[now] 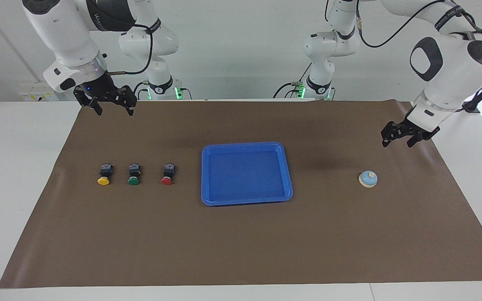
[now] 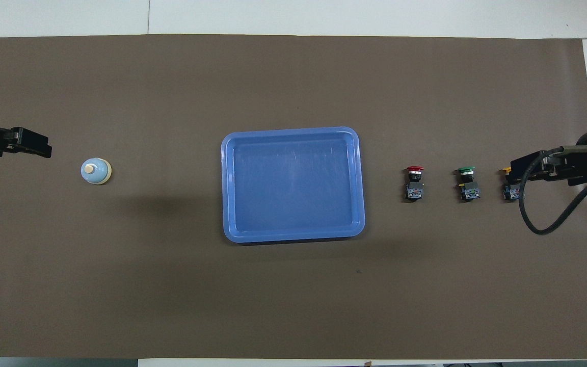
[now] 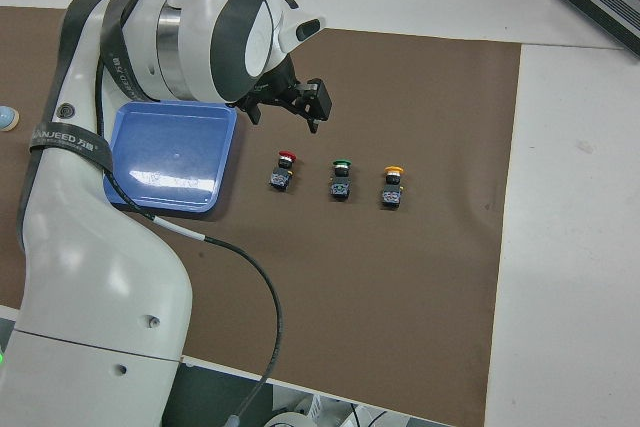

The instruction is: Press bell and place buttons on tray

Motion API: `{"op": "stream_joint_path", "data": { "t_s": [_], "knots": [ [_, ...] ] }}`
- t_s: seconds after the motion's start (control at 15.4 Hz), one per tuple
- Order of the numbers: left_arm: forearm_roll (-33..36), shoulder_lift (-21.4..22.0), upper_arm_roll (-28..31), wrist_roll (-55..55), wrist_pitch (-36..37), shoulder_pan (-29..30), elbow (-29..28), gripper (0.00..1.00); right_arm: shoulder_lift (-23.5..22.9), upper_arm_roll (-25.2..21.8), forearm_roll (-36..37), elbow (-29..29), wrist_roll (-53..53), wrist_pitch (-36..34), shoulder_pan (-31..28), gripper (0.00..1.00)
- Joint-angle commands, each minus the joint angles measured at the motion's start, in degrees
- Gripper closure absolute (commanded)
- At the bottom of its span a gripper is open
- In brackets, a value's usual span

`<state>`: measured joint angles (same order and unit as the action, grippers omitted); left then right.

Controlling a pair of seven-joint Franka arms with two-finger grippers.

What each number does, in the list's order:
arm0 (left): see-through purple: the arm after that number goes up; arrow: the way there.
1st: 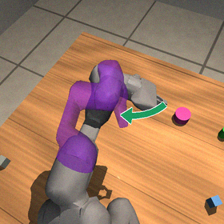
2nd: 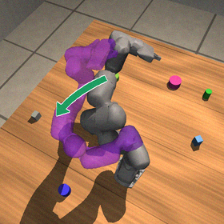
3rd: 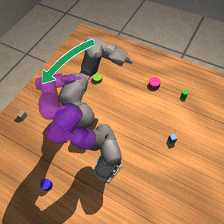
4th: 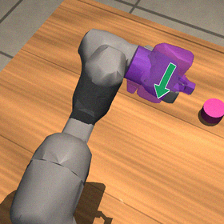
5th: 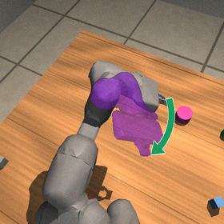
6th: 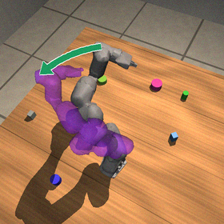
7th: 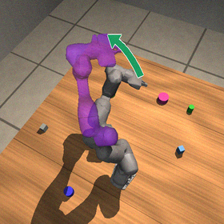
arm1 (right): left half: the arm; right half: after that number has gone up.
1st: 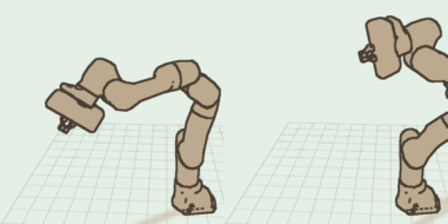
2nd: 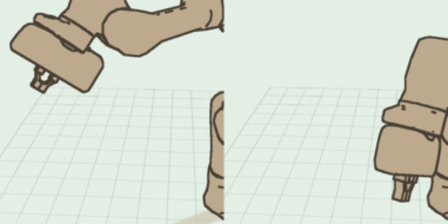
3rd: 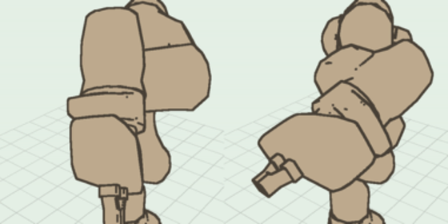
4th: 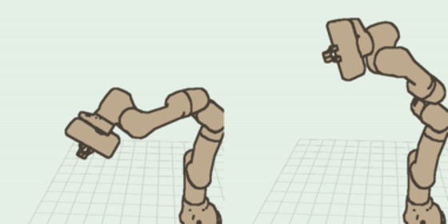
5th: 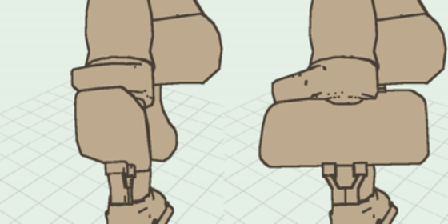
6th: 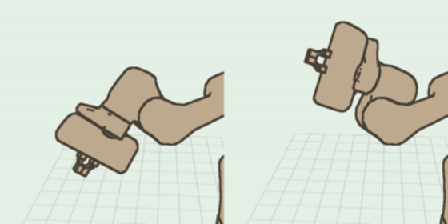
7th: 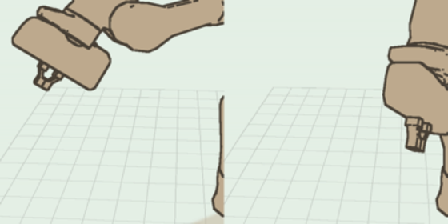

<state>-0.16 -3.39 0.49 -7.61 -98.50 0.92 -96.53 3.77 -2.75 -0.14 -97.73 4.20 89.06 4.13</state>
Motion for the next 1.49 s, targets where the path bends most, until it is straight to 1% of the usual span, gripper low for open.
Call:
{"op": "stream_joint_path", "data": {
  "t_s": [0.0, 0.26, 0.39, 0.71, 0.91, 1.04, 1.17, 1.43],
  "knots": [
    [0.7, 2.4, 0.1, 0.7, 3.2, -0.5, -0.9, 0.00, 0.6, 0.5, -1.0, -0.3, -0.7, -0.7, -0.9, 0.00],
    [0.7, 2.5, 0.1, 0.6, 2.3, -0.5, -1.1, 0.00, 0.6, 0.5, -1.0, -0.3, -0.7, -0.7, -0.9, 0.00],
    [1.0, 2.8, 0.2, 0.4, 3.4, -0.6, -0.9, 0.00, 0.6, 0.5, -1.0, -0.2, -0.7, -0.7, -0.9, 0.00],
    [1.0, 5.5, 0.2, 0.7, 4.8, -0.6, -1.0, 0.00, 0.6, 0.5, -1.0, -0.3, -0.7, -0.7, -0.9, 0.00],
    [1.0, 7.2, 0.3, 0.8, 7.8, 0.0, -1.0, 0.00, 0.6, 0.5, -1.0, -0.2, -0.8, -0.7, -0.9, 0.00],
    [1.0, 7.2, 0.3, 1.5, 7.8, -0.6, -1.0, 0.00, 0.6, 0.5, -1.0, -0.3, -0.7, -0.7, -0.9, 0.00],
    [1.0, 7.2, 0.1, 4.8, 8.0, -1.4, -1.2, 0.00, 0.6, 0.5, -1.0, -0.2, -0.7, -0.7, -0.9, 0.00],
    [1.0, 7.2, -0.8, 4.4, 7.8, -1.3, -1.2, 0.00, 0.6, 0.5, -1.0, -0.3, -0.7, -0.7, -0.9, 0.00]
  ]
}}
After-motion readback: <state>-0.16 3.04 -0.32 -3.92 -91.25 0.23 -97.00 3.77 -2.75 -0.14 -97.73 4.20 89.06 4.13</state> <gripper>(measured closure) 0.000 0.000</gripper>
